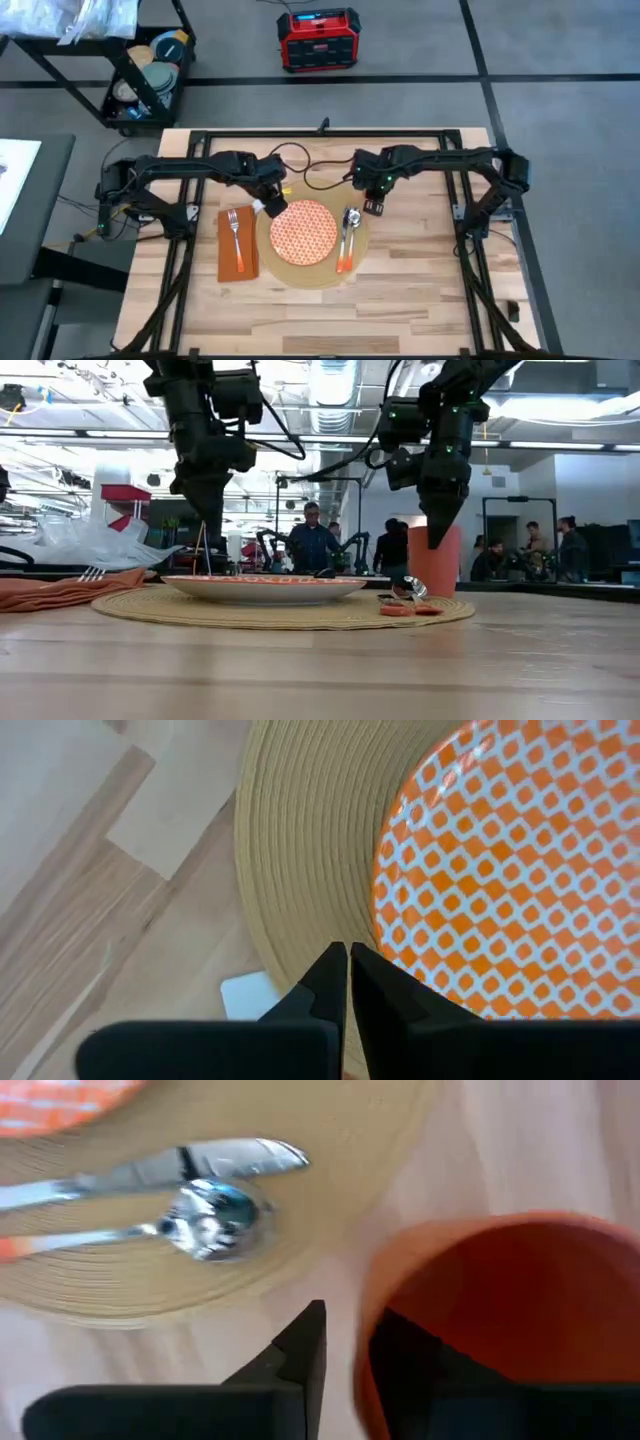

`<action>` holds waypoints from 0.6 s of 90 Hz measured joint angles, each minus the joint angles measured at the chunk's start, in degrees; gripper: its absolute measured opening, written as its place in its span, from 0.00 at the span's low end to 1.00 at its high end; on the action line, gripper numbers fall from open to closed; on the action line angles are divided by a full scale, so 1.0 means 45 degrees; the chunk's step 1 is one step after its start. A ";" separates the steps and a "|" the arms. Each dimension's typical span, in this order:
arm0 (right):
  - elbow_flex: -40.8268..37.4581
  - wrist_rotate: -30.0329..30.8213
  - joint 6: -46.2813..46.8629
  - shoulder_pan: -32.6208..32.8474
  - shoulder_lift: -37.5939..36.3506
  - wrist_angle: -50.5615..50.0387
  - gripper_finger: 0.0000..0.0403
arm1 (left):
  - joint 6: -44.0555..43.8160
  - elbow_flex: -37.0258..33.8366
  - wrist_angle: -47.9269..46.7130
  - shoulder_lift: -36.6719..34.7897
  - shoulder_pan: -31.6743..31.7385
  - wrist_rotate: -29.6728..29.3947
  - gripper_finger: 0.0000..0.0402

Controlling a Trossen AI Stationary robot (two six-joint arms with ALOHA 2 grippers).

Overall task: Set table place
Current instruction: Move the orange cup to the top right of the placemat, then return to Home Position

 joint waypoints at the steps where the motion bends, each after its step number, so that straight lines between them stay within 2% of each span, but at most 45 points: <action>1: 0.0000 -0.0016 0.0000 0.0019 -0.0039 0.0023 0.16 | 0.0000 0.0000 0.0088 -0.0021 0.0000 0.0034 0.00; 22: 0.0015 -0.0087 -0.0093 0.0217 -0.1447 0.0224 0.16 | 0.0000 0.0000 0.2023 -0.0872 0.0005 0.0285 0.00; 34: 0.0015 -0.0282 -0.0676 0.0208 -0.2807 -0.0644 0.16 | 0.0480 0.0000 0.3532 -0.1801 0.0005 0.0286 0.00; 46: -0.0591 -0.2052 -0.2089 0.0129 -0.5269 -0.1595 0.16 | 0.2004 -0.0064 0.5176 -0.3346 -0.0019 0.0300 0.00; 54: -0.2265 -0.3888 -0.1900 -0.0148 -0.7533 -0.0452 0.16 | 0.2818 -0.0997 0.6318 -0.4962 0.0000 0.0321 0.00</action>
